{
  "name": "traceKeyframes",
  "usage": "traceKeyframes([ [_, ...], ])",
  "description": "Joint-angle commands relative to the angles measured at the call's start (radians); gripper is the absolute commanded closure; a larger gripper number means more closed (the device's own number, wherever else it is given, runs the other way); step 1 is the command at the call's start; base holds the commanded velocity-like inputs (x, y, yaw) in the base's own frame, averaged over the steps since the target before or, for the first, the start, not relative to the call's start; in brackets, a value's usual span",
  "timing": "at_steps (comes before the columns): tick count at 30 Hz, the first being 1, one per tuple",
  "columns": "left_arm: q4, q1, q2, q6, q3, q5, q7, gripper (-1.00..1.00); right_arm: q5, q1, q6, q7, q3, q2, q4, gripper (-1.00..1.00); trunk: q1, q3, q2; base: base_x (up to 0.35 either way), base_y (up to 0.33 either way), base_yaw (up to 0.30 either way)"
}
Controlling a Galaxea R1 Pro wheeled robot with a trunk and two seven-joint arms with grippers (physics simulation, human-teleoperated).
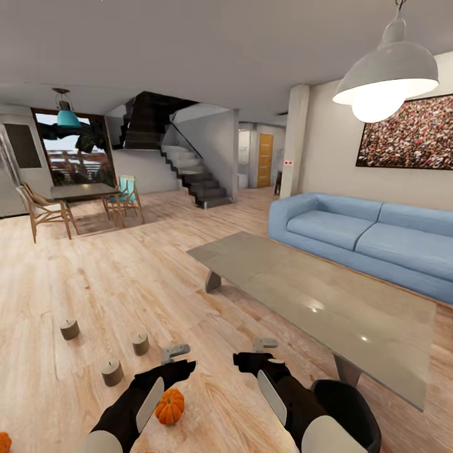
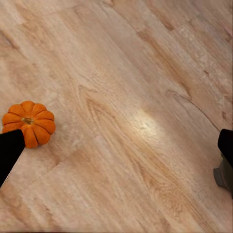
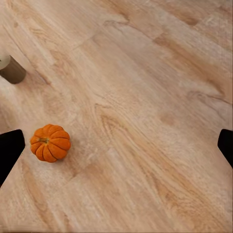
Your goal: Place each of the two pumpkins and all three candles from the living room inside a cabinet in the living room (use any cabinet), then make sure every cabinet is closed, and position the cauldron so it is next to a table in the living room.
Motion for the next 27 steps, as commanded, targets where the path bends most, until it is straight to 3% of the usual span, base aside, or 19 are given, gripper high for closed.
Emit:
traceKeyframes([
  [1,-0.001,-0.001,0.0,0.004,-0.002,0.007,0.002,-1.0,-0.011,-0.001,0.004,-0.01,0.005,-0.001,-0.002,-1.0,0.0,-0.001,-0.001,0.0,0.002,0.27],
  [27,0.01,-0.001,0.001,0.003,0.0,0.008,0.002,-1.0,-0.005,0.0,0.002,-0.008,0.005,0.0,-0.001,-1.0,0.0,-0.001,-0.001,0.013,0.0,0.271],
])
